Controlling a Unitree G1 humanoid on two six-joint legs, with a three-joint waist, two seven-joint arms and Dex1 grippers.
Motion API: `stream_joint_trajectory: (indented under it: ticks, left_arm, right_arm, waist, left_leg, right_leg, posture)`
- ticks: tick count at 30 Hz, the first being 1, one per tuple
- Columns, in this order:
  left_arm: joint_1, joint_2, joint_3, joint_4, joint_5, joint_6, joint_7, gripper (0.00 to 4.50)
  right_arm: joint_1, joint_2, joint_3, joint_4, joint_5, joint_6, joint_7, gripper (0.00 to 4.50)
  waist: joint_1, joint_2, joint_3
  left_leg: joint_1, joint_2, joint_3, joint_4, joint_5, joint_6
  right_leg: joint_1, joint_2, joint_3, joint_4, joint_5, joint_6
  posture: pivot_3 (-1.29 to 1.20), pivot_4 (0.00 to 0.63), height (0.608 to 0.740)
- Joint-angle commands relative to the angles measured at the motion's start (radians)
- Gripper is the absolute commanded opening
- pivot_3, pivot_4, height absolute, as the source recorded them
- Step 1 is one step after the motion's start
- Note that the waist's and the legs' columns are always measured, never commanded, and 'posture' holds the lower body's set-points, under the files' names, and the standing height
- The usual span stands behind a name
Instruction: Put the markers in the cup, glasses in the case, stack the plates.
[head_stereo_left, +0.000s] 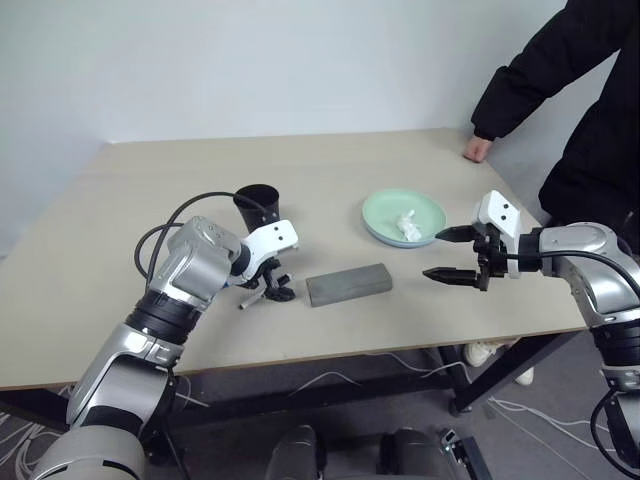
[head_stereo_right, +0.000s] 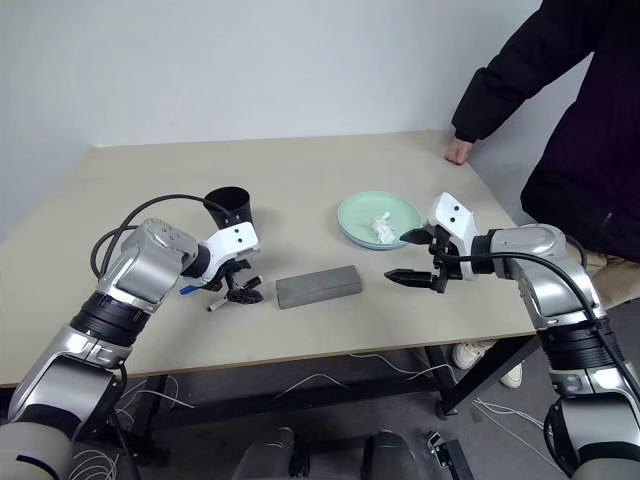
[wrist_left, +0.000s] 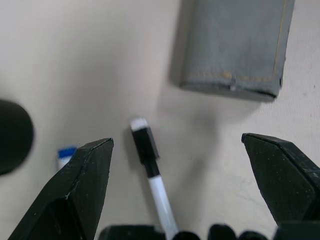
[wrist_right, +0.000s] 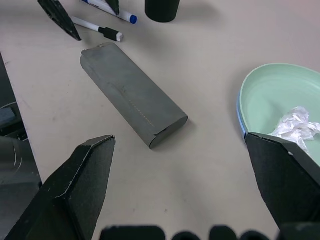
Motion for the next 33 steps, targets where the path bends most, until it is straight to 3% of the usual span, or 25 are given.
stream_joint_trajectory:
  ticks: [1,18,21,32,33]
  left_arm:
    - [-0.012,0.015,-0.016,-0.002,0.005,0.003,0.034,4.46]
    - [-0.025,0.016,-0.068,0.151,0.002,-0.040,0.069,4.46]
    - [-0.020,0.019,-0.074,0.152,0.004,-0.040,0.063,3.85]
    - [-0.015,0.029,-0.090,0.148,0.013,-0.062,0.076,0.11]
    - [-0.016,0.030,-0.090,0.154,0.017,-0.077,0.086,0.02]
  right_arm:
    - [-0.034,-0.002,-0.020,-0.017,0.004,-0.015,0.002,4.50]
    - [-0.028,0.007,-0.016,-0.032,0.005,-0.010,-0.006,4.50]
    - [-0.032,0.011,-0.015,-0.028,0.003,-0.013,-0.005,4.50]
    - [-0.038,0.010,-0.014,-0.017,0.000,-0.026,0.001,4.50]
    - [-0.038,0.009,-0.014,-0.016,0.000,-0.027,0.001,4.50]
  waist:
    - [0.000,0.000,0.000]
    - [0.000,0.000,0.000]
    - [0.000,0.001,-0.001]
    - [-0.001,0.002,-0.001]
    - [-0.001,0.002,-0.001]
  left_leg:
    - [0.000,0.000,0.000,0.000,0.000,0.000]
    - [0.001,0.000,0.000,-0.001,0.000,0.000]
    - [0.002,0.000,0.000,-0.001,0.000,0.000]
    - [0.003,0.002,0.000,-0.002,0.000,0.000]
    - [0.003,0.002,0.000,-0.002,0.000,0.000]
  right_leg:
    - [0.000,0.000,0.000,0.000,0.000,0.000]
    - [0.000,0.000,0.000,0.000,0.000,0.000]
    - [0.000,0.000,0.000,0.000,0.000,0.000]
    - [-0.001,0.000,-0.002,-0.002,0.001,-0.002]
    - [-0.001,0.000,-0.003,-0.002,0.001,-0.002]
  posture:
    - [0.00,0.000,0.740]
    - [0.00,0.000,0.740]
    - [0.00,0.000,0.740]
    - [0.00,0.000,0.740]
    - [0.00,0.000,0.740]
